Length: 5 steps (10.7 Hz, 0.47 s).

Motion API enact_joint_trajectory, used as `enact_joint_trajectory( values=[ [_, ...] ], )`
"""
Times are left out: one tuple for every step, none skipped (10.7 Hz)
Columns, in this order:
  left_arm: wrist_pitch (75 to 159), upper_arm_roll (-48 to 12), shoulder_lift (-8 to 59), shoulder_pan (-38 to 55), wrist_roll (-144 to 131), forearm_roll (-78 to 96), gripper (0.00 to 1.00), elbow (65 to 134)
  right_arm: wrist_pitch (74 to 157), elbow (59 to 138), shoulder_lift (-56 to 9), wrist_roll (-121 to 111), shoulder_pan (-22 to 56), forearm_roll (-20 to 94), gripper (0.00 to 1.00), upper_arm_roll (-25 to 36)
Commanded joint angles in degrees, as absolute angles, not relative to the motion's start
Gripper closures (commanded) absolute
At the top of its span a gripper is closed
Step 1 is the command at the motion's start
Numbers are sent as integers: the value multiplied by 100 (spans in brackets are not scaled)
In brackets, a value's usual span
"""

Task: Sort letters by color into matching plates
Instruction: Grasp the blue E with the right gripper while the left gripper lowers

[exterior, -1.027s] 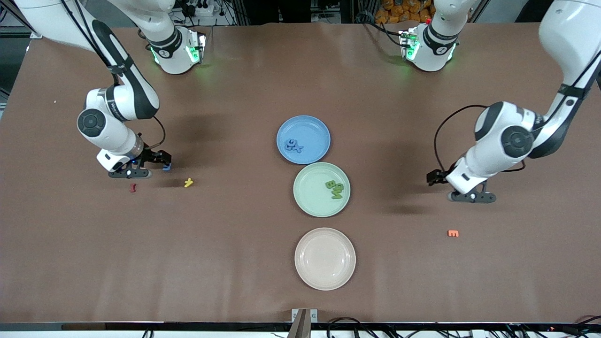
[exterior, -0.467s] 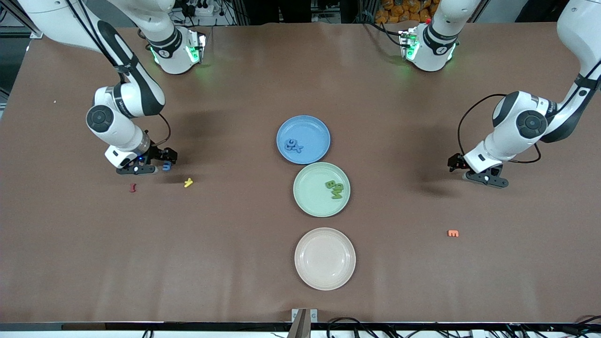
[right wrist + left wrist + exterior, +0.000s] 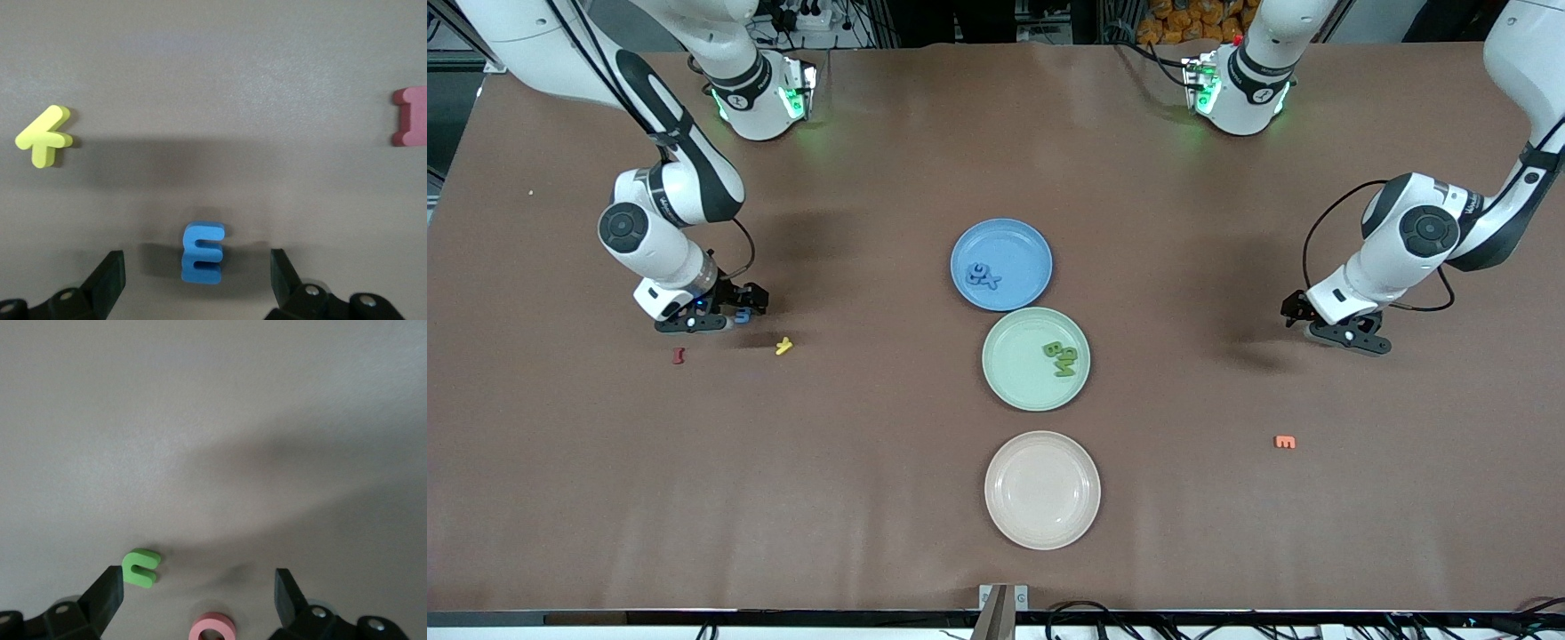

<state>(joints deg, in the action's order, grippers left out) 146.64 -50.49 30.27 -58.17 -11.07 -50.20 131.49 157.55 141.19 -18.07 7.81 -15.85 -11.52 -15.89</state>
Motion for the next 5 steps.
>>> enact_joint_trajectory(
  values=[
    [14932, -4887, 3260, -5967, -1020, -5203, 1, 13192, 15864, 14150, -1854, 853, -1705, -1326, 13, -1661],
    [14967, -4887, 3296, -5985, -924, -5203, 3, 13184, 15864, 14150, -1854, 853, -1731, -1414, 20, -1661],
    [14968, -4878, 3296, -5985, -801, -5203, 5, 13166, 15856, 14150, -1854, 853, -1758, -1528, 30, -1661],
    [14968, -4852, 3305, -5985, -722, -5203, 5, 13149, 15855, 14150, -1854, 853, -1801, -1669, 37, -1661],
    [14968, -4799, 3313, -5985, -660, -5203, 6, 13122, 15855, 14150, -1863, 853, -1828, -1705, 44, -1661]
  ],
)
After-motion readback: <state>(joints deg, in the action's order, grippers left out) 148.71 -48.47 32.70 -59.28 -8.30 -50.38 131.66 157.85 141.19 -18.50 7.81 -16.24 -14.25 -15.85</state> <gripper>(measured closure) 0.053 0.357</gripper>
